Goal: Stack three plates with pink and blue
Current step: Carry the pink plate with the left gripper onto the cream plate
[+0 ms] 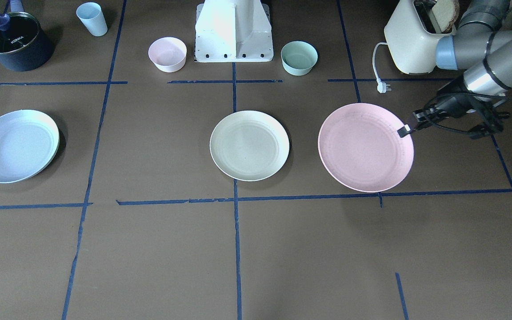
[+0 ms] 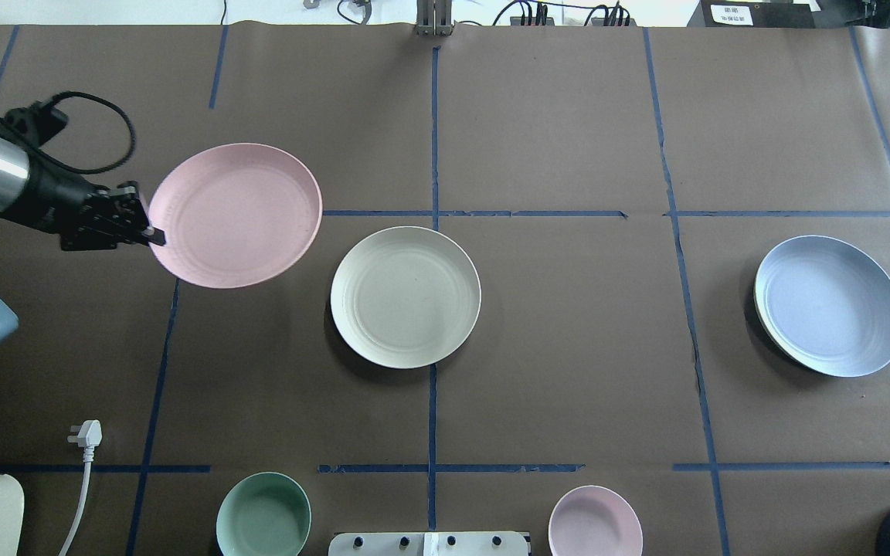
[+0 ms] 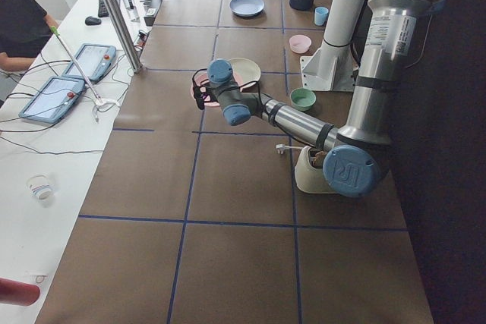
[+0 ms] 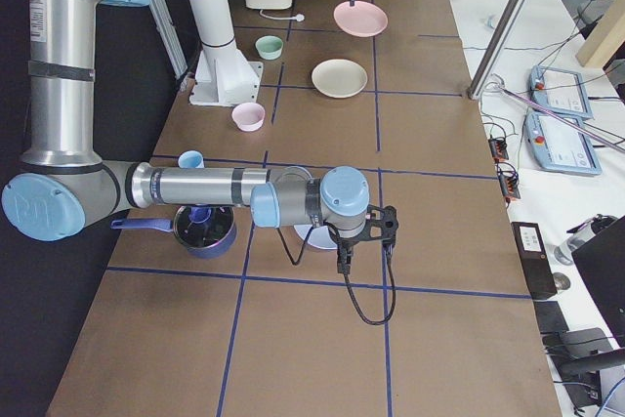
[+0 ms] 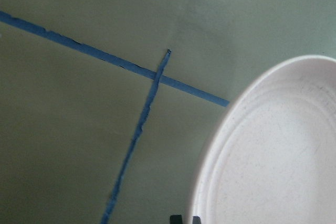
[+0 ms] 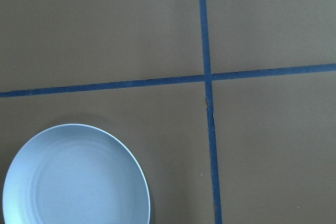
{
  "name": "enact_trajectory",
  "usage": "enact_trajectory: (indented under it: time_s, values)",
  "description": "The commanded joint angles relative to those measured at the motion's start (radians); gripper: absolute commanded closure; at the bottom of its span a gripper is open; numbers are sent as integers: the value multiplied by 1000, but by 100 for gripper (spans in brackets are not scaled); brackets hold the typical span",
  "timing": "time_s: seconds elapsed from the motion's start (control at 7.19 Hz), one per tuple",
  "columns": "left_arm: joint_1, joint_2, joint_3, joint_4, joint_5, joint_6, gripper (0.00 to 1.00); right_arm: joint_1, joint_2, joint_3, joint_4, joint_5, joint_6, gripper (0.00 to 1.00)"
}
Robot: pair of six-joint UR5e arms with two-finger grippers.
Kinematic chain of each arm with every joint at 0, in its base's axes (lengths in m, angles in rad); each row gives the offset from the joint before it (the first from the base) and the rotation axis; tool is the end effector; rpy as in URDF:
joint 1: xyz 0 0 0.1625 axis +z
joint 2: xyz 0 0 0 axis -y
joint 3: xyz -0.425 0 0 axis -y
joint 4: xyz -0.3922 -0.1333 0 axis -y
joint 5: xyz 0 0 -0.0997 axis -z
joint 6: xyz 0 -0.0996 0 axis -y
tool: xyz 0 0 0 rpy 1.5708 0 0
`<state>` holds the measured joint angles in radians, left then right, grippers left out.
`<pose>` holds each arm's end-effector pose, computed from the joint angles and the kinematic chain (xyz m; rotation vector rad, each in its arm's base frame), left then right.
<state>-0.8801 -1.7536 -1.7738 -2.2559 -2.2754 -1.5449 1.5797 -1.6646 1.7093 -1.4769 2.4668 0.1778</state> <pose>0.3006 -0.4716 0.3817 -0.1224 1.1989 -0.3725 0.0596 -0.4588 0.6160 0.0533 -0.9026 0.1117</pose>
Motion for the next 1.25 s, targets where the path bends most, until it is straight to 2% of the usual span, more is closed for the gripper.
enact_trajectory:
  time_s: [0.0,0.14,0.28,0.42,0.7,0.83,0.97,1.11]
  values:
    - [207,-114,-22,57,213,-195,100,-23,2,24,1,4,52,0]
    - [269,-213,-22,178,287,-208,100,-27,2,24,1,4,54,0]
    - [336,-245,-18,238,356,-211,100,-33,2,24,1,4,58,0]
    - [370,-247,-15,240,387,-211,100,-36,2,24,1,4,58,0]
    - [383,-247,-3,240,386,-211,100,-41,2,24,1,4,58,0]
    - [385,-247,-7,242,381,-211,77,-46,2,24,0,4,58,0]
    - [383,-242,-18,243,378,-210,1,-55,2,24,1,4,60,0]
    - [380,-239,-38,246,376,-210,0,-78,2,24,6,1,83,0]
